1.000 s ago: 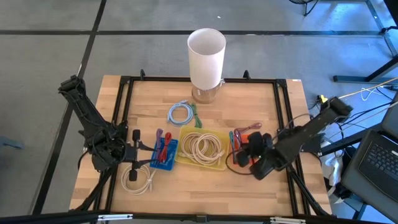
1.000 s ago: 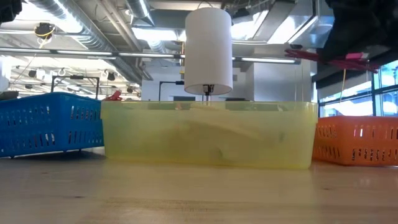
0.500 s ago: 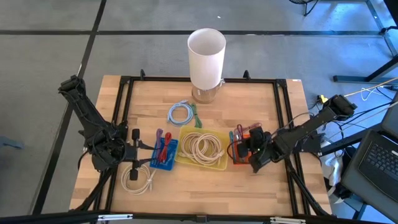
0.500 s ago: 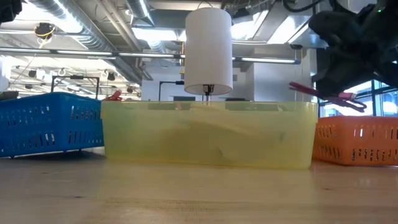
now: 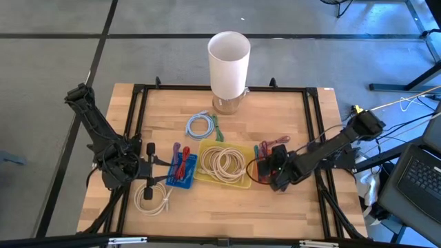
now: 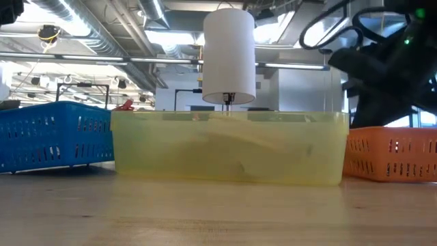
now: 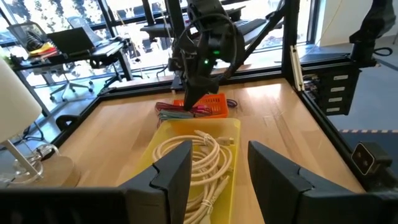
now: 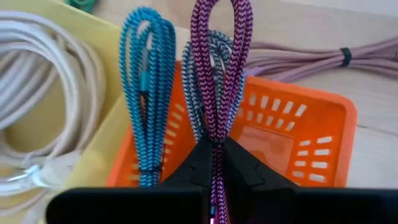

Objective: Pick & Place USB Port
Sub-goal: Put the pink and black charger cable into the orange bin, then put the pink charger cable into the blue bin

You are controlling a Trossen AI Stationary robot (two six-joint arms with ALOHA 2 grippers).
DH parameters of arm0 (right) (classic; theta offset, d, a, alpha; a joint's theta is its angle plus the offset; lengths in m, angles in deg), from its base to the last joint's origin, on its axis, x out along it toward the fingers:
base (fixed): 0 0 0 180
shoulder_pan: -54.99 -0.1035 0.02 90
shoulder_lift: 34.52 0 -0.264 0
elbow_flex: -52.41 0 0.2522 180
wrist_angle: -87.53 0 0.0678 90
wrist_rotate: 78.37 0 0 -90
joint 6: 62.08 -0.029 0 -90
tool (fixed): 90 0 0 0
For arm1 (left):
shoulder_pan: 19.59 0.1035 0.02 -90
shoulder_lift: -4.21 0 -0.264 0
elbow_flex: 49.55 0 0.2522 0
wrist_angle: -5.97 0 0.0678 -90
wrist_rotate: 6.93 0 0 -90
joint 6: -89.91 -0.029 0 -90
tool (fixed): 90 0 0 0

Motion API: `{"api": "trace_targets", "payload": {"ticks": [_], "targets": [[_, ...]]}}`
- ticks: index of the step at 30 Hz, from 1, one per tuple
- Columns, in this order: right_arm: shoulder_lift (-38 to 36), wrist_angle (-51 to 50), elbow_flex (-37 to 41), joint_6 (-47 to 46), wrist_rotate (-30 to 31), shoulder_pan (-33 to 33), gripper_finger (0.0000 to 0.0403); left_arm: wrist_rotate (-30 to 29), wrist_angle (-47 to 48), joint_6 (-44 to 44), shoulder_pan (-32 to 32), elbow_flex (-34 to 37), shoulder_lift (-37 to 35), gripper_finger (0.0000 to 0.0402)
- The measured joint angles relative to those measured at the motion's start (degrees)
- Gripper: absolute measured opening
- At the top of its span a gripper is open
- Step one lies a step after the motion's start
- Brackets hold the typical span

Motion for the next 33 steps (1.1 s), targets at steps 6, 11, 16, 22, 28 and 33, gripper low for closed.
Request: {"api": "trace_targets", "payload": {"ticks": [6, 11, 16, 22, 28, 33], "targets": [[3.2, -0.2, 0.0, -2.1, -1.5, 0.0, 0.0014, 0.0, 0.0, 0.0, 0.0, 0.0, 0.0, 0.0148], [4.3, -0.1, 0.0, -2.4, -2.8, 0.0, 0.0014, 0.0, 0.0, 0.0, 0.0, 0.0, 0.0, 0.0148], [4.3, -0.1, 0.0, -2.4, -2.9, 0.0, 0.0043, 0.0, 0.0, 0.0, 0.0, 0.0, 0.0, 0.0148], [4.3, 0.0, 0.0, -2.4, -3.2, -0.2, 0.0112, 0.0, 0.0, 0.0, 0.0, 0.0, 0.0, 0.0148], [4.3, -1.5, -1.8, -1.7, -1.5, -1.3, 0.0133, 0.0, 0.0, 0.0, 0.0, 0.0, 0.0, 0.0148], [4.3, -9.8, -7.8, -0.7, 3.5, -3.0, 0.0135, 0.0, 0.0, 0.0, 0.0, 0.0, 0.0, 0.0148]]}}
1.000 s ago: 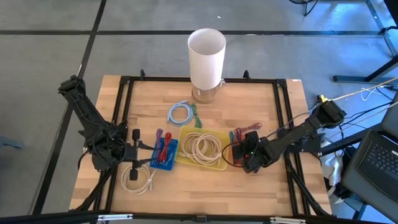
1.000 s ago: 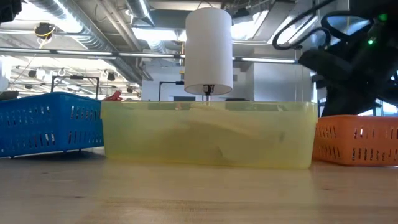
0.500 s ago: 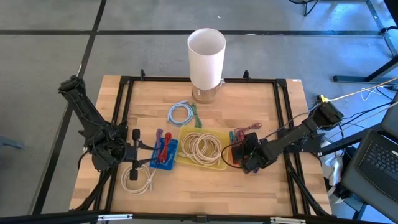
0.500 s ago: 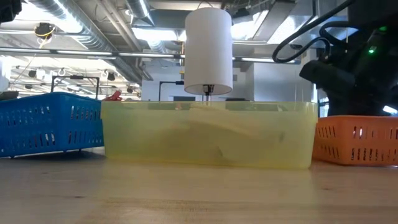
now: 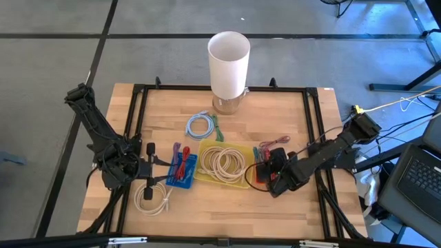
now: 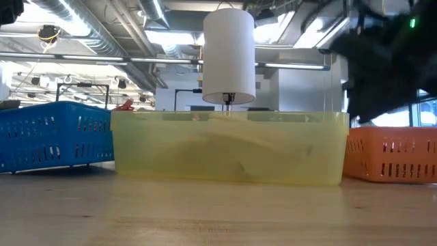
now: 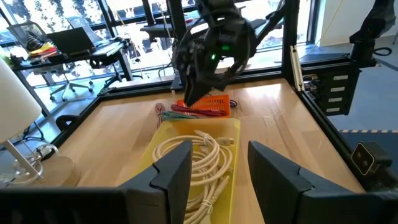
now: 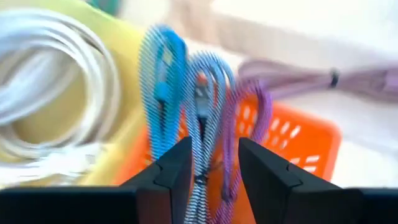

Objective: Pick & Place USB Port
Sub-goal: Put the pink charger cable into the blue bin

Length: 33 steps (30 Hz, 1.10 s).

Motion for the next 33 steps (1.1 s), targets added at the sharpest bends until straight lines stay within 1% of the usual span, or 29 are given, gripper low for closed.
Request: {"api": "trace_targets", "payload": {"ticks": [5, 8, 11, 12, 13, 16, 18, 19, 24, 27, 29, 33], "targets": [[0.0, -14.7, -9.5, 0.5, 5.5, -2.2, 0.0135, 0.0, 0.0, 0.0, 0.0, 0.0, 0.0, 0.0148], [0.0, -25.8, -15.1, 0.3, 5.4, -2.5, 0.0131, 0.0, 0.0, 0.0, 0.0, 0.0, 0.0, 0.0148], [0.0, -35.5, -19.1, 0.1, 3.1, -2.3, 0.0129, 0.0, 0.0, 0.0, 0.0, 0.0, 0.0, 0.0148], [0.0, -38.4, -20.1, 0.1, 2.2, -2.0, 0.0129, 0.0, 0.0, 0.0, 0.0, 0.0, 0.0, 0.0148], [-0.1, -38.9, -20.7, 1.1, 1.1, -1.5, 0.0129, 0.0, 0.0, 0.0, 0.0, 0.0, 0.0, 0.0148], [-1.6, -38.1, -20.9, 11.0, -1.8, 1.0, 0.0129, 0.0, 0.0, 0.0, 0.0, 0.0, 0.0, 0.0148], [-1.8, -38.9, -20.9, 15.5, -5.4, 3.5, 0.0129, 0.0, 0.0, 0.0, 0.1, 0.0, 0.0, 0.0148], [-1.8, -38.3, -20.7, 19.4, -6.8, 5.0, 0.0129, -0.1, 0.0, 0.0, 0.1, 0.0, 0.0, 0.0148], [-2.1, -38.0, -19.4, 42.4, -9.5, 11.8, 0.0129, -0.2, 0.1, 0.0, 0.1, 0.0, 0.0, 0.0148], [-2.1, -37.9, -18.2, 55.0, -9.5, 15.6, 0.0129, -0.2, 0.1, 0.0, 0.1, 0.0, 0.0, 0.0148], [-2.1, -37.7, -17.2, 60.5, -9.7, 18.6, 0.0129, -0.2, 0.1, 0.0, 0.1, 0.0, 0.0, 0.0148], [-2.1, -35.4, -15.5, 68.0, -11.4, 25.7, 0.0129, -0.2, 0.2, 0.0, 0.1, 0.0, 0.0, 0.0148]]}}
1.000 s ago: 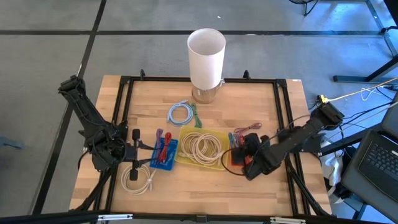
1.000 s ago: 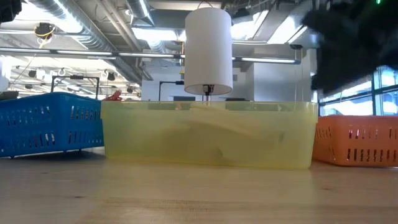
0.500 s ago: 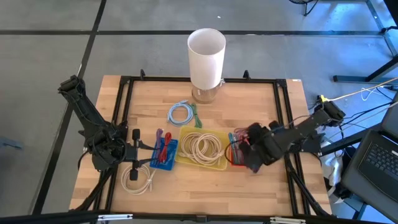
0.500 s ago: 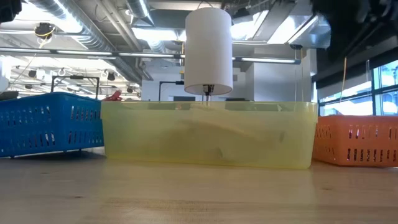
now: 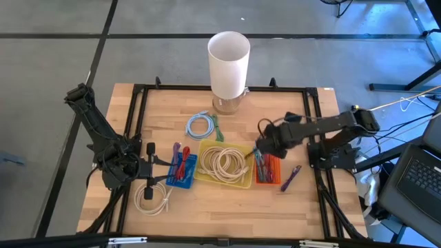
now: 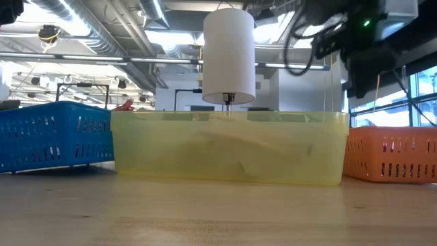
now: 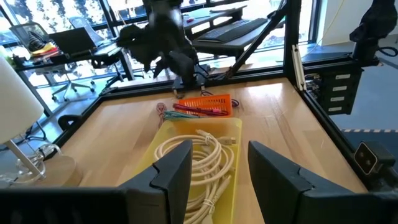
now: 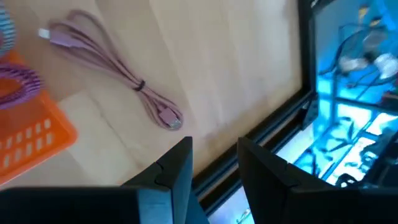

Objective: Pick & Place USB Port
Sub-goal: Put the pink charger cable into the blue bin

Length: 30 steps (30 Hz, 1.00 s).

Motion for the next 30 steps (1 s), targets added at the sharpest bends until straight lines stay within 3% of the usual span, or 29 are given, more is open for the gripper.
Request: {"api": "trace_targets", "payload": {"ticks": [8, 12, 19, 30], "targets": [[0.0, 12.6, 3.8, 19.9, -10.5, 12.5, 0.0129, 0.9, 1.1, 0.0, 0.0, 0.0, 0.0, 0.0148], [0.0, 13.3, 4.4, 27.1, -13.6, 16.1, 0.0129, 3.7, 1.0, 0.2, 0.0, 0.0, 0.0, 0.0148], [0.0, 16.4, 6.9, 33.9, -21.0, 22.6, 0.0128, 3.9, 1.0, 0.6, 0.0, 0.0, 0.0, 0.0148], [0.0, 24.3, 14.0, 39.7, -26.1, 27.4, 0.0128, 1.7, 0.8, 3.2, 0.0, 0.0, 0.0, 0.0148]]}}
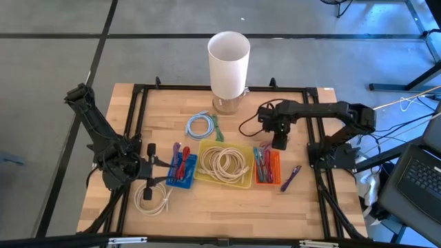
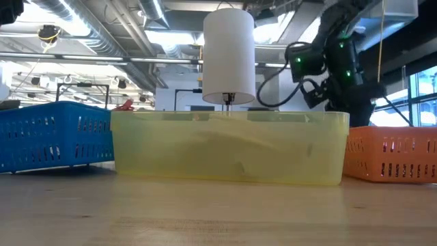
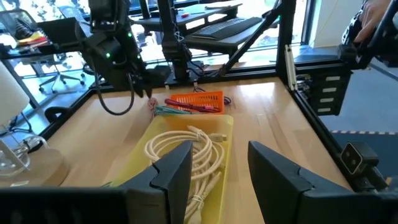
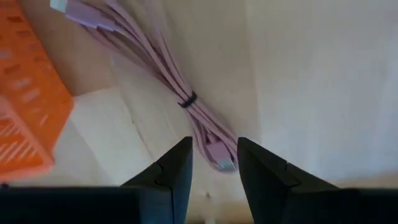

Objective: Pick & Place USB Port
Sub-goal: Put the pink charger cable into the blue bin

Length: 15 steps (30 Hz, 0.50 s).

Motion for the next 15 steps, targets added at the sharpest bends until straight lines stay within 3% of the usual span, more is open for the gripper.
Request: {"api": "trace_targets", "payload": {"ticks": [9, 15], "targets": [[0.0, 10.0, 8.9, -1.2, -2.2, 0.1, 0.0128, -0.9, 0.0, 0.0, 0.0, 0.0, 0.0, 0.0148], [0.2, 11.2, 9.4, -2.3, -0.9, 0.1, 0.0119, -1.4, -0.2, -0.2, 0.0, 0.0, 0.0, 0.0148]]}}
